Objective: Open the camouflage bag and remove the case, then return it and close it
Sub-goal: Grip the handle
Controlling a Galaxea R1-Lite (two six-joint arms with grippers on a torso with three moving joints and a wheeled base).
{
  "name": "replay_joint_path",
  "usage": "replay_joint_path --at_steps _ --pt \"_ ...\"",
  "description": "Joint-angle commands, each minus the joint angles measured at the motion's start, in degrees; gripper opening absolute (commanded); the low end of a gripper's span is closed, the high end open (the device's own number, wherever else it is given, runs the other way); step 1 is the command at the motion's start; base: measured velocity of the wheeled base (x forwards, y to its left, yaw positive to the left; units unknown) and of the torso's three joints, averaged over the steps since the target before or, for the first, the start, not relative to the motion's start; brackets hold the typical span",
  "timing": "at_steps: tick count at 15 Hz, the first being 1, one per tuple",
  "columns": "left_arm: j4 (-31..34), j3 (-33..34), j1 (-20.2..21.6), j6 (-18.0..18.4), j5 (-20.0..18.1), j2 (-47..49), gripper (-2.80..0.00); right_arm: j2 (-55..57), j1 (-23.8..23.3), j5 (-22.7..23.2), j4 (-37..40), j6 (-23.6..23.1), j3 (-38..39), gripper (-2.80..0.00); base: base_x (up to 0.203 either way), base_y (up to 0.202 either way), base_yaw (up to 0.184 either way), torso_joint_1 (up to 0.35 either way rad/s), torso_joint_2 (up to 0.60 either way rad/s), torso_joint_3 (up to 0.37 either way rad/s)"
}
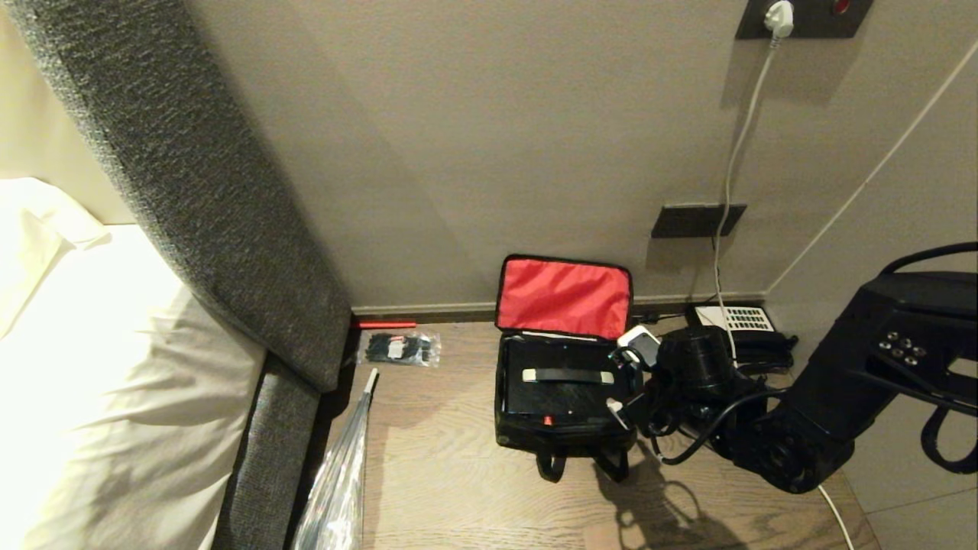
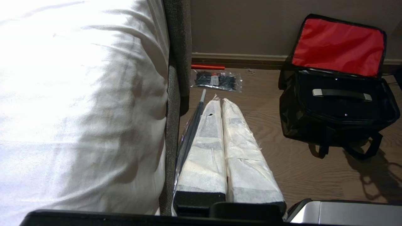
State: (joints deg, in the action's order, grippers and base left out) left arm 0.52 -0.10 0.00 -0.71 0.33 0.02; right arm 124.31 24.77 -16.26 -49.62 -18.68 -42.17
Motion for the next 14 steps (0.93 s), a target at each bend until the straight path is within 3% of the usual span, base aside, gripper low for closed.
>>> replay_joint_path --at_steps 1,10,14 --pt "0.0 0.0 0.0 0.1 0.0 -0.1 -2.8 -0.1 0.0 -0.1 -0.3 -0.1 -0.3 0.0 0.0 0.0 0.0 0.0 0.0 0.0" --pt "0.1 0.0 0.0 0.8 0.0 -0.1 -2.8 0.1 0.0 -0.1 -0.4 -0.3 -0.5 0.0 0.0 0.0 0.0 0.0 0.0 -0.003" --pt "0.1 0.0 0.0 0.9 0.0 -0.1 -2.8 0.4 0.0 -0.1 -0.4 -0.3 -0.5 0.0 0.0 0.0 0.0 0.002 0.0 -0.166"
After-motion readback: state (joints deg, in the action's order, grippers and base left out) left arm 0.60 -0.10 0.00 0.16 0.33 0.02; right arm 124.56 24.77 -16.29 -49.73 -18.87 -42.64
